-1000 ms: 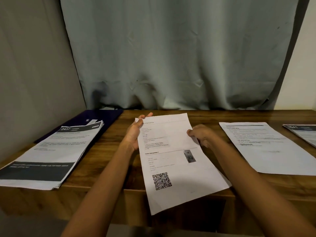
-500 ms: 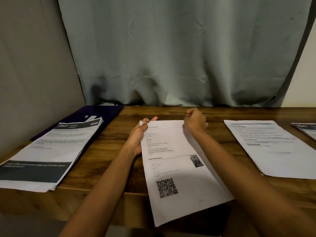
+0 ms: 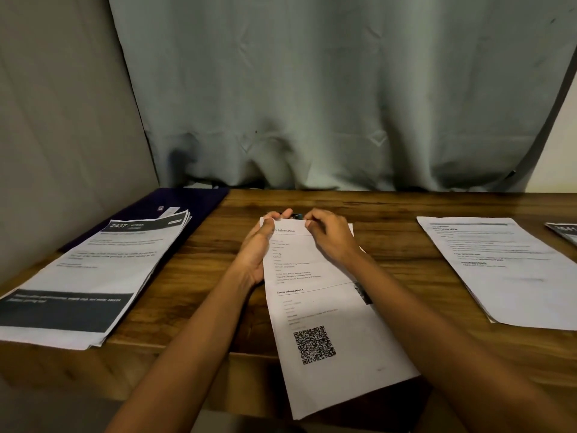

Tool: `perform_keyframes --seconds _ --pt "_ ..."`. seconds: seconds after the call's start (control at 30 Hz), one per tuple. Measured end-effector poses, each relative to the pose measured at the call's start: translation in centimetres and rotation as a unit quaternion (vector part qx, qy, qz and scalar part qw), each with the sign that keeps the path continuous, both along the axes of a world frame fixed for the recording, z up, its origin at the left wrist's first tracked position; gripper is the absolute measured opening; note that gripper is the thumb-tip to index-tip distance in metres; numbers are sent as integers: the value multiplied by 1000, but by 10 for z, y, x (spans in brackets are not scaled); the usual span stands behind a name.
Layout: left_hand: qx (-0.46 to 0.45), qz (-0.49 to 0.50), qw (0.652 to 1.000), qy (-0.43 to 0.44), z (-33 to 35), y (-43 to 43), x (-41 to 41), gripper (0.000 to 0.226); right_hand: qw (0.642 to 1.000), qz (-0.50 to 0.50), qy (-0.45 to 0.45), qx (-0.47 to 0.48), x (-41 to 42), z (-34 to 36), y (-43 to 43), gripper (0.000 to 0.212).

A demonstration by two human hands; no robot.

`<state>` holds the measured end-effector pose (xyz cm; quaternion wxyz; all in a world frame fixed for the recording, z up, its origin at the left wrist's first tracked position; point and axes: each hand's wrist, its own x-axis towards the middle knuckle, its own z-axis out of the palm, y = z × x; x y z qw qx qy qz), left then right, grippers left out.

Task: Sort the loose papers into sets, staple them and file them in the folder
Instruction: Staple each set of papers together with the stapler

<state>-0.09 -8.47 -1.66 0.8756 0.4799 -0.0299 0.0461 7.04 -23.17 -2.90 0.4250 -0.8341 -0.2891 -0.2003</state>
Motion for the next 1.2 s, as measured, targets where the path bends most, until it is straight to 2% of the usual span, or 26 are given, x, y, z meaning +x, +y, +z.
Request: perform_keyframes --seconds 0.17,0.37,0.5,0.63,0.83,1.0,1.13,1.2 --pt "-29 32 999 -3 -6 1 3 32 1000 17 20 10 1 -8 1 15" --pt "-29 53 998 14 -6 0 4 29 996 14 -10 -86 5 -14 7 29" --pt "-26 56 998 31 -6 1 1 28 995 15 -15 -93 3 -10 10 22" --pt "-42 64 996 40 -2 2 0 26 997 20 21 -72 5 2 9 19" --pt "-75 88 991 74 1 4 1 26 991 -28 35 -128 18 6 2 18" --pt "-42 119 986 113 -1 7 4 26 979 -75 83 -168 32 7 -12 18" --pt "-12 137 977 162 -4 11 4 18 969 -119 119 -180 49 17 -9 27" --pt "-12 142 976 167 -4 12 4 18 973 -115 128 -156 54 26 3 13"
